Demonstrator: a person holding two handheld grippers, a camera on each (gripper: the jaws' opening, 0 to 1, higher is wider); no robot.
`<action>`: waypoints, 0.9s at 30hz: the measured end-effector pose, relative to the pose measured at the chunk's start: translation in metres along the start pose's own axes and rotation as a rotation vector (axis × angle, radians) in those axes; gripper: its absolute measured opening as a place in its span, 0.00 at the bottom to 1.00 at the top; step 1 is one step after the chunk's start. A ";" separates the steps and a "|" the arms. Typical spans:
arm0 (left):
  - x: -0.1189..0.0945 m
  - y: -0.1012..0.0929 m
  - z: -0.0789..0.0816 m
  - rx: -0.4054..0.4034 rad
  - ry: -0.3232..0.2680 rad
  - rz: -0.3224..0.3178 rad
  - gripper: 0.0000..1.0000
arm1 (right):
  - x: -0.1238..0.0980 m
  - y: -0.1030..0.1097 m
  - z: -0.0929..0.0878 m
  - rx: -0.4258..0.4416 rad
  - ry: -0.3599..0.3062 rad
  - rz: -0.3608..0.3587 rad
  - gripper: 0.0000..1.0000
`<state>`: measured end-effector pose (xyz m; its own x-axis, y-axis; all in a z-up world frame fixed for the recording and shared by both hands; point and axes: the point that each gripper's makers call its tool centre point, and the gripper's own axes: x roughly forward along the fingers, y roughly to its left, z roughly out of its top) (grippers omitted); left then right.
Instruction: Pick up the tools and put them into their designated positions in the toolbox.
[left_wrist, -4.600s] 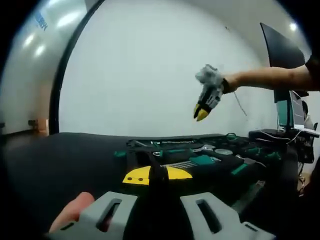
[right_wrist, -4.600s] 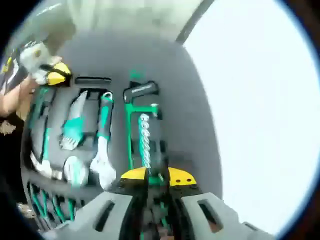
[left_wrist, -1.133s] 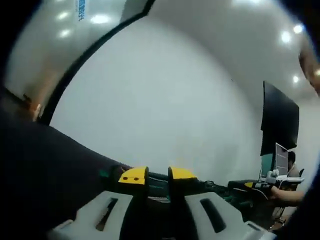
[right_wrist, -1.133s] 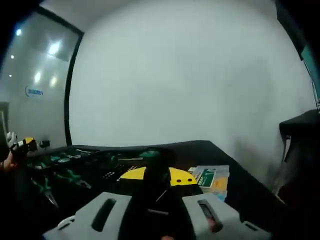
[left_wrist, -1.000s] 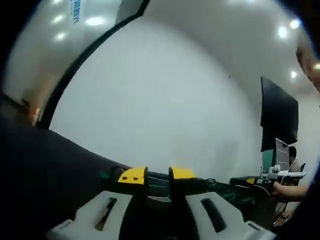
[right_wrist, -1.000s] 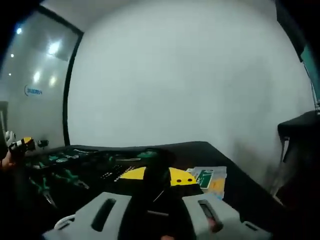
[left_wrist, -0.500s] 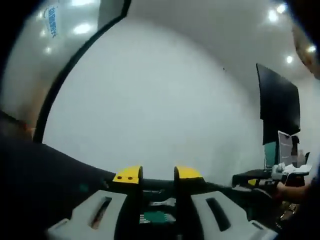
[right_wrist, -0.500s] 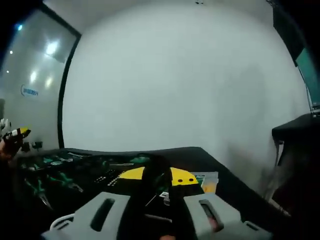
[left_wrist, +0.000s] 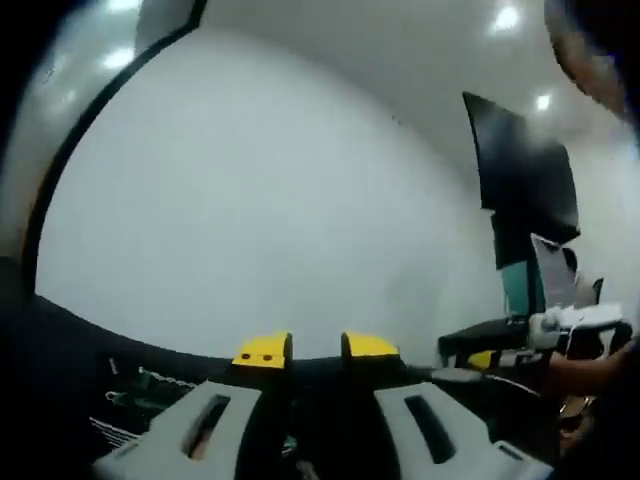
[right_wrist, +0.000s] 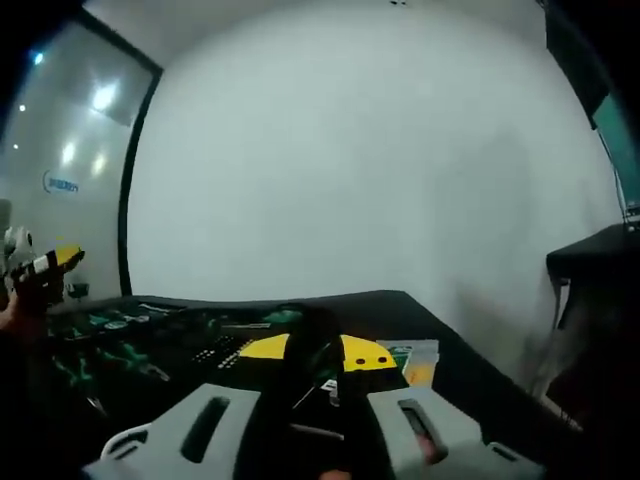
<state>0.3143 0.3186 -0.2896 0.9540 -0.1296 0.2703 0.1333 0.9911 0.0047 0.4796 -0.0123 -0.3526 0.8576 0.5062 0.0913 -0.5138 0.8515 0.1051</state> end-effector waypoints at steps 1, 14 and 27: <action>-0.004 -0.003 0.011 0.068 -0.053 0.012 0.21 | -0.001 0.001 0.000 -0.002 0.001 0.000 0.15; -0.038 0.013 0.028 -0.038 -0.199 0.037 0.18 | 0.005 -0.007 0.002 -0.110 0.150 -0.072 0.15; -0.043 0.006 0.036 -0.057 -0.228 -0.006 0.16 | 0.074 -0.018 0.019 -0.151 0.376 -0.238 0.15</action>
<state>0.2641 0.3313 -0.2663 0.8685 -0.1188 0.4813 0.1601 0.9860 -0.0455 0.5516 0.0071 -0.3288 0.9147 0.2855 -0.2861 -0.3167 0.9461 -0.0682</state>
